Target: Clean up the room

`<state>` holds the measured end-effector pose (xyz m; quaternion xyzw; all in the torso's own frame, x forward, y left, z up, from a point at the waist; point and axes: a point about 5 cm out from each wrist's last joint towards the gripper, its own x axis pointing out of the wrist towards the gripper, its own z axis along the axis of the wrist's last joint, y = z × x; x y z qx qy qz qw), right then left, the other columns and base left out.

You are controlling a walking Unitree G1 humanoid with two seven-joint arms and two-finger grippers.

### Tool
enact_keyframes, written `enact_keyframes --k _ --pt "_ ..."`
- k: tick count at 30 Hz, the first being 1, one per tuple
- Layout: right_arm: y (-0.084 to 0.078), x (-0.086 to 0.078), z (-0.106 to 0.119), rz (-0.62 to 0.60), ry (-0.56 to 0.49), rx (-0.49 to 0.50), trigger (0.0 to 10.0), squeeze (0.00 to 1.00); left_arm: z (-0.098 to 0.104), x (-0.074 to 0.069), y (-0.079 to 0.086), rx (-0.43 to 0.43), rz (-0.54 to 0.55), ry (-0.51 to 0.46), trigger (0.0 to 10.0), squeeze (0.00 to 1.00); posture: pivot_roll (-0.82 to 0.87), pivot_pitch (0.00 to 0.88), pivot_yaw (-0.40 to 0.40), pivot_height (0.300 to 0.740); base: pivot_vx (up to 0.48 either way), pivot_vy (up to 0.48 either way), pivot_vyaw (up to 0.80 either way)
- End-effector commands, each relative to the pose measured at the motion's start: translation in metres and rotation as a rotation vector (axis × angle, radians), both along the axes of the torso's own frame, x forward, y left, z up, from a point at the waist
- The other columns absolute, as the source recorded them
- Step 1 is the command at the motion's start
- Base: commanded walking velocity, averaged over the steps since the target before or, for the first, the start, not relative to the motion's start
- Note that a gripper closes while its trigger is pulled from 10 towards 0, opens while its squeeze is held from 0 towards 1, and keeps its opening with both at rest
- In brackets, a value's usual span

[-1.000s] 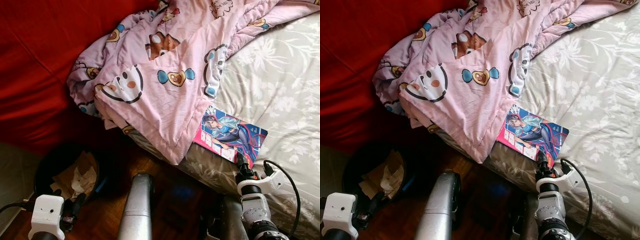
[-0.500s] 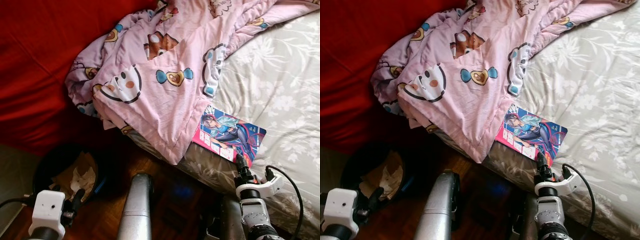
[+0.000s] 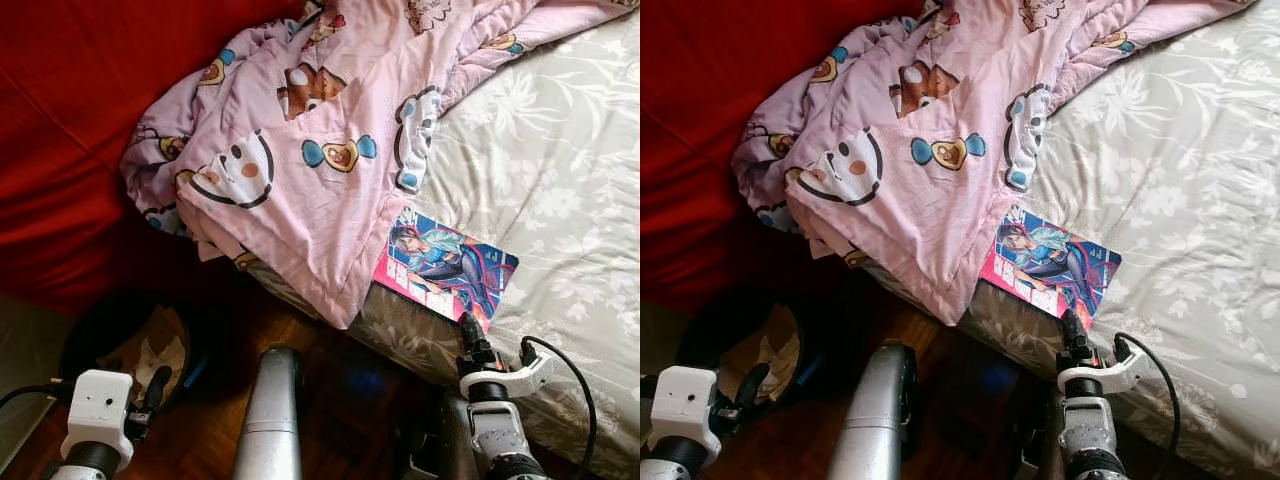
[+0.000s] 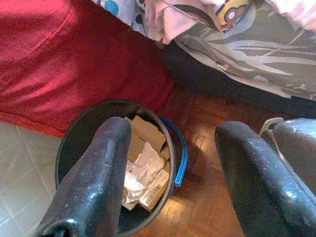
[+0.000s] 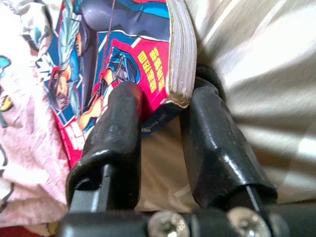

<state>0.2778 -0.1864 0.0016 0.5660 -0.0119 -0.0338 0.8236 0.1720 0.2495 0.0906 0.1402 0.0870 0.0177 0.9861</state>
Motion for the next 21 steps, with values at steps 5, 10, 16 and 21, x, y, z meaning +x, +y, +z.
enact_keyframes --k 5,10,16,21 --pt "0.012 -0.019 -0.017 0.034 0.046 0.023 0.0 0.0 -0.011 -0.006 0.008 0.026 0.033 0.048 10.0 0.0 0.35 0.417 0.146 0.618 0.0 0.0 0.0" --pt "0.003 -0.02 -0.01 0.019 -0.001 -0.021 0.0 0.0 -0.017 0.005 0.007 0.019 0.043 0.031 10.0 0.0 0.32 0.374 0.123 0.618 0.0 0.0 0.0" --pt "-0.013 -0.009 0.012 -0.005 -0.089 -0.128 0.0 0.0 -0.028 0.014 0.006 0.009 0.058 0.03 10.0 0.0 0.27 0.318 0.093 0.618 0.0 0.0 0.0" --pt "-0.017 -0.002 0.036 0.004 -0.155 -0.227 2.7 0.0 -0.039 0.021 0.005 -0.001 0.074 0.034 10.0 0.0 0.22 0.263 0.067 0.618 0.0 0.0 0.0"
